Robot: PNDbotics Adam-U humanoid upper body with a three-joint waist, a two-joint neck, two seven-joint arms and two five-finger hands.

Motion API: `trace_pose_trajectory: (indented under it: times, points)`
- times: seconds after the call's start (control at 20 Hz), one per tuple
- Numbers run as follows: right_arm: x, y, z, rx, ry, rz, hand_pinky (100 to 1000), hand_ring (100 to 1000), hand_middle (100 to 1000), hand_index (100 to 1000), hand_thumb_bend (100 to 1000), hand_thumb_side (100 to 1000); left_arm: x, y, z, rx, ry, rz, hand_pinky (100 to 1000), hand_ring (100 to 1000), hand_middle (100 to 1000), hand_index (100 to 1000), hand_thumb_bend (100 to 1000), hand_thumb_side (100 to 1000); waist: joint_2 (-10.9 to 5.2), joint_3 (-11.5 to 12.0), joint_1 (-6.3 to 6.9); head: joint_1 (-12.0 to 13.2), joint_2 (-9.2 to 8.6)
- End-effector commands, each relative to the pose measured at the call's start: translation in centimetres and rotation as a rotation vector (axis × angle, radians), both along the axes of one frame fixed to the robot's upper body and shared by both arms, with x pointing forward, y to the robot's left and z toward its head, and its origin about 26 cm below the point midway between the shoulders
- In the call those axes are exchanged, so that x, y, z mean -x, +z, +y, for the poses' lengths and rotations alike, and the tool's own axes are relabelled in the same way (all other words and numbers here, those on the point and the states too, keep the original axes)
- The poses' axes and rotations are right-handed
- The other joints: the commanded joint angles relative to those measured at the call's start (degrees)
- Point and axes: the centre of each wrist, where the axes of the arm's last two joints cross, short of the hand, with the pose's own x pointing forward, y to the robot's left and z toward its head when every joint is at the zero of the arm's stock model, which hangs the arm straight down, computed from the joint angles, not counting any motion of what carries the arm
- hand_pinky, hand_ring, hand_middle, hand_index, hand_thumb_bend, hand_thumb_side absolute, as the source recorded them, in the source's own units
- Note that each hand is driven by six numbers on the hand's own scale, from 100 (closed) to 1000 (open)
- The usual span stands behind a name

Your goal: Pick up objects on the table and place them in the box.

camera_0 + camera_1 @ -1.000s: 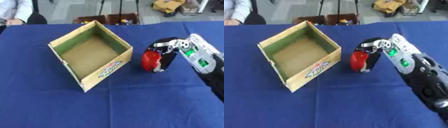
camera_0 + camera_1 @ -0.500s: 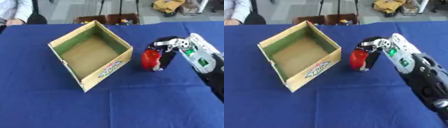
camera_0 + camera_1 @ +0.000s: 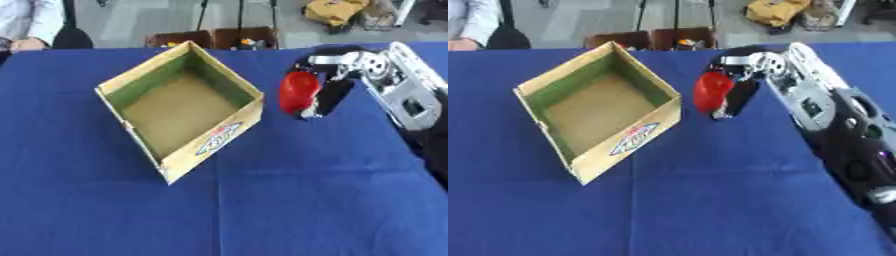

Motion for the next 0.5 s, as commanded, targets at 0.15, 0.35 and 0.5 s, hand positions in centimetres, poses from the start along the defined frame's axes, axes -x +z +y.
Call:
trace_pose_trajectory:
  times: [0.15, 0.35, 0.5]
  points:
    - [1.6, 4.6, 1.1, 0.0, 0.021, -0.168, 344, 534, 586, 704, 100, 100, 0.3, 0.7, 0.1, -0.011, 0.001, -0.026, 636, 835, 805, 860, 100, 985, -1.58, -0.12, -0.38, -0.03, -0.14]
    - [2.2, 6.6, 3.3, 0.0, 0.071, -0.238, 342, 533, 579, 702, 100, 100, 0.3, 0.6, 0.1, -0.015, 0.0, -0.024, 636, 834, 805, 860, 100, 984, -1.85, 0.08, -0.5, -0.36, -0.01]
    - [2.3, 7.7, 5.2, 0.0, 0.104, -0.276, 339, 528, 562, 696, 100, 100, 0.3, 0.6, 0.1, -0.017, -0.001, -0.023, 636, 834, 805, 860, 100, 984, -1.98, 0.35, -0.63, -0.67, -0.11]
